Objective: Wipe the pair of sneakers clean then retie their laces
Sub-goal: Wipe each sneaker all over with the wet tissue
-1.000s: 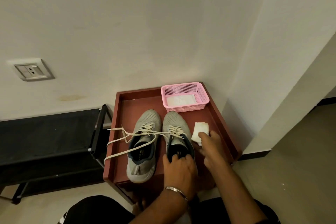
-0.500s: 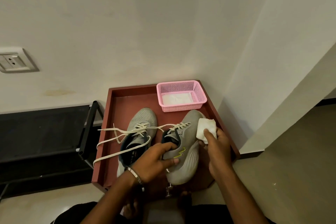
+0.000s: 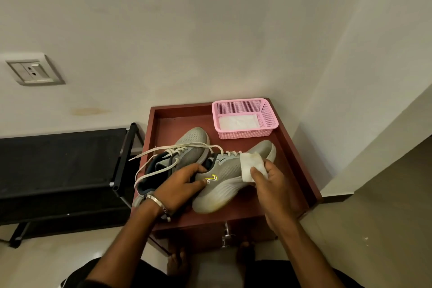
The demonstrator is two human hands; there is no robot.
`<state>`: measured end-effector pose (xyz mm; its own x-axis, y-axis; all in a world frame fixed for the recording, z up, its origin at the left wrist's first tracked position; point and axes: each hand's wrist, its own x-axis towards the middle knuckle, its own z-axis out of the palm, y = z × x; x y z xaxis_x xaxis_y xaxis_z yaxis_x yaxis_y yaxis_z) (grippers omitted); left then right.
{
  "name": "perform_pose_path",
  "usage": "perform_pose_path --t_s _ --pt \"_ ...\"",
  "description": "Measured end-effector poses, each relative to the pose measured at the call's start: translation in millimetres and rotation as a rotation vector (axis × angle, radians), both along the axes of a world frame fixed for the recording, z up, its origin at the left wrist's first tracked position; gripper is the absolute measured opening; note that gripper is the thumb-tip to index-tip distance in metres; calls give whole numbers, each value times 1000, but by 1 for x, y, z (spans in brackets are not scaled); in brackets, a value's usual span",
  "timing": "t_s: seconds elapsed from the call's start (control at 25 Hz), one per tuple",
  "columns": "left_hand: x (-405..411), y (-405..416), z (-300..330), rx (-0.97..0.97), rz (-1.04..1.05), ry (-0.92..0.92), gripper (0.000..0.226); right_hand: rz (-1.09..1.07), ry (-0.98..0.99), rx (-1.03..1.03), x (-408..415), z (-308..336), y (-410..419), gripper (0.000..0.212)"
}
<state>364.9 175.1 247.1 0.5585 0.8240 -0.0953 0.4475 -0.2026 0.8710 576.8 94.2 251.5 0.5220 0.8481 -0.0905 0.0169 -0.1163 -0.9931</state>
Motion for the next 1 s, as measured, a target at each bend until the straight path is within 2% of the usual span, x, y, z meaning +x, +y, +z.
perform_pose_path --t_s 0.12,0.2,0.32,0.44,0.56,0.68,0.76,0.88,0.92,1.0 --pt "17 -13 -7 290 76 131 30 55 -102 4 -3 1 -2 28" --pt "26 -16 -9 372 100 134 36 39 -161 33 -4 2 -1 31" --pt "30 -15 -12 145 83 -55 27 -32 -388 134 0 2 0 26" --pt "36 -16 -18 123 101 -45 39 -27 -578 197 9 -5 2 28" --pt "40 -8 -25 68 191 -50 53 184 -741 220 -3 -10 1 27" --pt "42 -4 -24 12 184 -57 42 497 -919 312 -16 -16 -8 30" --pt "42 -3 -20 19 147 -44 37 485 -954 322 -2 -16 -3 32" --pt "42 0 -18 29 141 -4 39 223 -960 211 17 -14 3 34" --pt "42 0 -18 25 143 0 39 208 -957 192 13 -13 2 34" --pt "43 0 -15 53 138 -17 40 327 -923 234 -2 -13 -4 36"
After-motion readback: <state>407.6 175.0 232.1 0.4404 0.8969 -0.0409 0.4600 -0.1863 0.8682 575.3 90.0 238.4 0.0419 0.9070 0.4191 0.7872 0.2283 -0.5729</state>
